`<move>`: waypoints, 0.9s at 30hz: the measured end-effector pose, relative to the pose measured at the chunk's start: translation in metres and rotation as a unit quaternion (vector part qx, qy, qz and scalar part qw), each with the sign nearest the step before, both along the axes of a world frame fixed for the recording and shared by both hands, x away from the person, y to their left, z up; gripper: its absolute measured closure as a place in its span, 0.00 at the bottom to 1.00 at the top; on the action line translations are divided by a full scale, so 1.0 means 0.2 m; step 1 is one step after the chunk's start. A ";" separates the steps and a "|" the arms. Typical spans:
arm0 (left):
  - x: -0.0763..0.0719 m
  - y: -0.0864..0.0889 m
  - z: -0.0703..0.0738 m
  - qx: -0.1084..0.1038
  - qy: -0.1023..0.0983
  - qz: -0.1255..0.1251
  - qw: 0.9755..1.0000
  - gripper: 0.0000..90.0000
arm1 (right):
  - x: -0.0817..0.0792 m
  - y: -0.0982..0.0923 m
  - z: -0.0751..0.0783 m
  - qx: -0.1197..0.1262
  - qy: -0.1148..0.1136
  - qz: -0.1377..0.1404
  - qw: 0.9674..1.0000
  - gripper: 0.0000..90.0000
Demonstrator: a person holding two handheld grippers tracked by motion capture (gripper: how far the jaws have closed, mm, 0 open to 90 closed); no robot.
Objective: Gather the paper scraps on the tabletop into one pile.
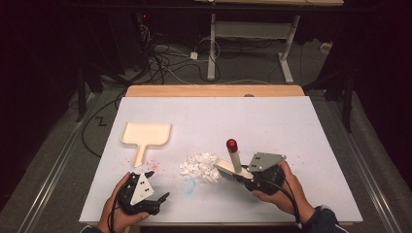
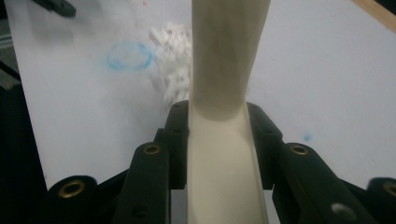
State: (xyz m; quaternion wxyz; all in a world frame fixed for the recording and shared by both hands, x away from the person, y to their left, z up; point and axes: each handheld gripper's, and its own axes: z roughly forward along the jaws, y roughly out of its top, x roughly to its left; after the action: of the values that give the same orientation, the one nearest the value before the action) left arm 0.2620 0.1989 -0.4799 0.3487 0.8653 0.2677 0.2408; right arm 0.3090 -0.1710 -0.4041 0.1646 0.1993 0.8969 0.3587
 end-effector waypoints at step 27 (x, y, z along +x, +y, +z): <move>0.00 -0.01 0.00 0.001 0.001 0.005 1.000 0.18 | -0.12 -0.49 0.23 0.045 0.021 0.001 0.999 0.75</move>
State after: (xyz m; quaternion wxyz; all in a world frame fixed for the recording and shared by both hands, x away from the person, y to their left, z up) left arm 0.2627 0.1973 -0.4801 0.3461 0.8648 0.2717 0.2419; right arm 0.2850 -0.2690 -0.3586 0.1366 0.2130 0.8831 0.3950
